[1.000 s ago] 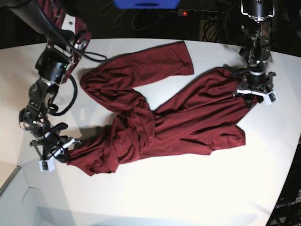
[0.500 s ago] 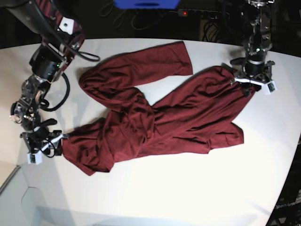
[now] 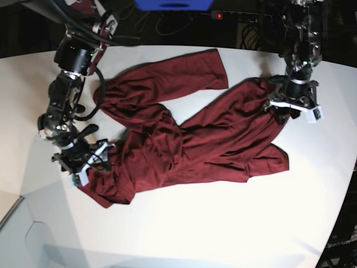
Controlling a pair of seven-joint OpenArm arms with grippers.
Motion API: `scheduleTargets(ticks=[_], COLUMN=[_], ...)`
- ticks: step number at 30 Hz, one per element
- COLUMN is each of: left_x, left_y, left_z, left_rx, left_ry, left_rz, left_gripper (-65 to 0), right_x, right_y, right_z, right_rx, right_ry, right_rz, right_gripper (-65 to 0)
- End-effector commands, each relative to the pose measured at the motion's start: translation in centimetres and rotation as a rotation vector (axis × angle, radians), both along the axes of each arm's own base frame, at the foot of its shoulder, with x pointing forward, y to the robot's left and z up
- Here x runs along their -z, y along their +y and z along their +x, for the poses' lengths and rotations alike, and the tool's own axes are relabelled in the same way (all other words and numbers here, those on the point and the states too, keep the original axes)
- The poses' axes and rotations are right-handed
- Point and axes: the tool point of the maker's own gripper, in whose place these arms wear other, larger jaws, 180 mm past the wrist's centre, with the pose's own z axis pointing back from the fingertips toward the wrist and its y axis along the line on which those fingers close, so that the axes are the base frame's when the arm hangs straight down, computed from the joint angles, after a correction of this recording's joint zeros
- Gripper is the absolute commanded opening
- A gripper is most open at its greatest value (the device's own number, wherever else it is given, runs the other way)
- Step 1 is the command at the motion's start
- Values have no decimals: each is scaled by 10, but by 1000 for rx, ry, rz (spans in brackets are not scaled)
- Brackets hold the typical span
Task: Layout the t-shirt on the table in an organized manner, then fold the t-shirt properly
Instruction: 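Drag the shirt hem with the right gripper away from the left gripper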
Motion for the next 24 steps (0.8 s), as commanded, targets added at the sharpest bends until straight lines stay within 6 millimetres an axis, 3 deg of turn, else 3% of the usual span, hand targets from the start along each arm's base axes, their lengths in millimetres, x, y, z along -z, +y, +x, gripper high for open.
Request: scheduleTargets(ticks=[1, 4, 7, 9, 19, 21, 24], left_x=[-9, -11, -15, -17, -23, -23, -24], left_y=[3, 5, 24, 34, 52, 52, 52], left_z=[4, 6, 3, 1, -1, -1, 0], left_rx=[1, -2, -53, -77, -119, -119, -119], left_ry=[-32, -37, -45, -49, -62, -62, -65], left_rz=[16, 18, 30, 38, 54, 54, 54], left_gripper=[-366, -366, -365, -365, -363, -363, -363], right_x=[-25, -26, -27, -31, -7, -6, -6], right_y=[7, 26, 37, 39, 54, 54, 53], right_z=[15, 18, 19, 23, 22, 22, 22], right_rx=[-16, -40, -48, -50, -69, -69, -67], right_ry=[-81, -84, -86, -95, -26, -24, -24], right_rz=[15, 38, 56, 61, 109, 109, 110], right_gripper=[-231, -231, -231, -231, -240, -277, -388])
